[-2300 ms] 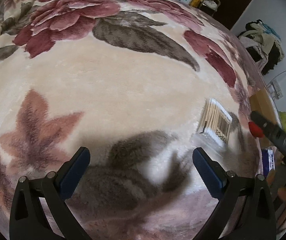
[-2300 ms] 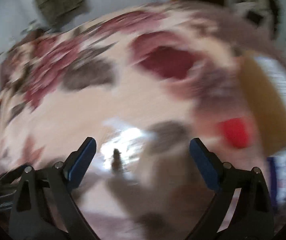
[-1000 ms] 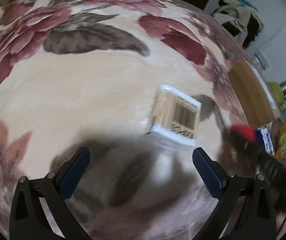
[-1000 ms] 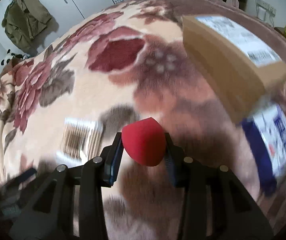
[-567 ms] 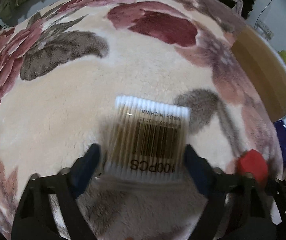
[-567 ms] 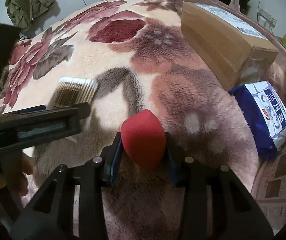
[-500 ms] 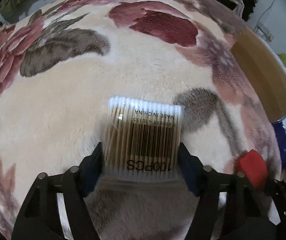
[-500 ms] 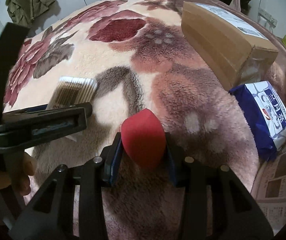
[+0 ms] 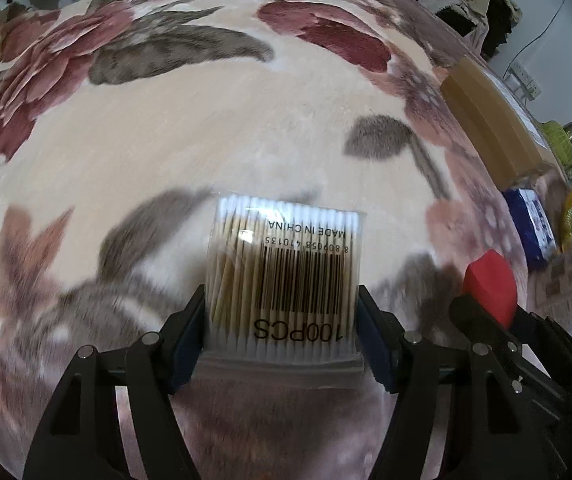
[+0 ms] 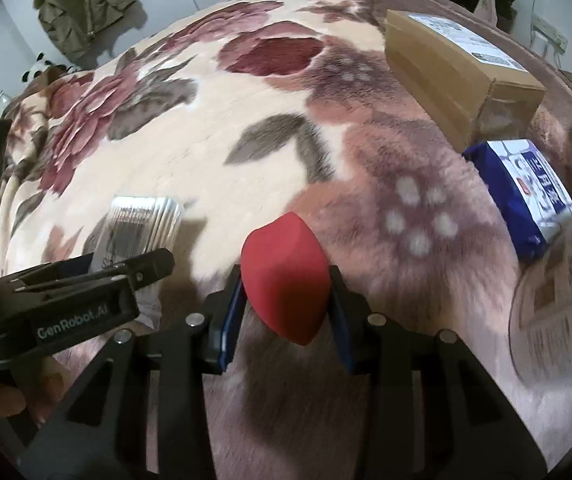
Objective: Organize soft objects
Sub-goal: 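Lift the swab box and red sponge and carry both over the orange basket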
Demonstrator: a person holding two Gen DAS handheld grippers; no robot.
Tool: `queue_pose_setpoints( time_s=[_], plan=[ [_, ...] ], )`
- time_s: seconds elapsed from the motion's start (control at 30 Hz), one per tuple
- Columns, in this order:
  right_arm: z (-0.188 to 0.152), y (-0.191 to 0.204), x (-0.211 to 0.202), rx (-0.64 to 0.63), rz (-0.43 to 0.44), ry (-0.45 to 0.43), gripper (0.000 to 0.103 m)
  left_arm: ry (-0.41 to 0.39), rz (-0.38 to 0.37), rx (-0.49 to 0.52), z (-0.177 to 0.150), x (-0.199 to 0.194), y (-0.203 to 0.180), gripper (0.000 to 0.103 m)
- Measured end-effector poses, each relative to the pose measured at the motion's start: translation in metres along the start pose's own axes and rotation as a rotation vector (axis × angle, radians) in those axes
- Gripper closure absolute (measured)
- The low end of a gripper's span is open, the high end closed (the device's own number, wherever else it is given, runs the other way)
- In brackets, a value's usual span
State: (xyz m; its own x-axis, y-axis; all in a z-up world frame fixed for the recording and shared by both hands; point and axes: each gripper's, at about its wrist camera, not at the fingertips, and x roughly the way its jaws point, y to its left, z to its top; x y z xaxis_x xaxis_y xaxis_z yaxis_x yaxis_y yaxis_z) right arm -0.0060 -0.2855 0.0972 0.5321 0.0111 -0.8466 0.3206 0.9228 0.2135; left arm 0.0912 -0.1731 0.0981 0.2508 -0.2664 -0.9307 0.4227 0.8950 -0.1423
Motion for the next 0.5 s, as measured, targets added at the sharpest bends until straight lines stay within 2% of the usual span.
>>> queue_pose_setpoints(
  time_s=[0.5],
  plan=[
    [-0.049,0.016,-0.037,-0.022,0.003,0.049,0.064,-0.004,0.005,-0.007,-0.059,-0.052,0.001,0.033]
  ],
)
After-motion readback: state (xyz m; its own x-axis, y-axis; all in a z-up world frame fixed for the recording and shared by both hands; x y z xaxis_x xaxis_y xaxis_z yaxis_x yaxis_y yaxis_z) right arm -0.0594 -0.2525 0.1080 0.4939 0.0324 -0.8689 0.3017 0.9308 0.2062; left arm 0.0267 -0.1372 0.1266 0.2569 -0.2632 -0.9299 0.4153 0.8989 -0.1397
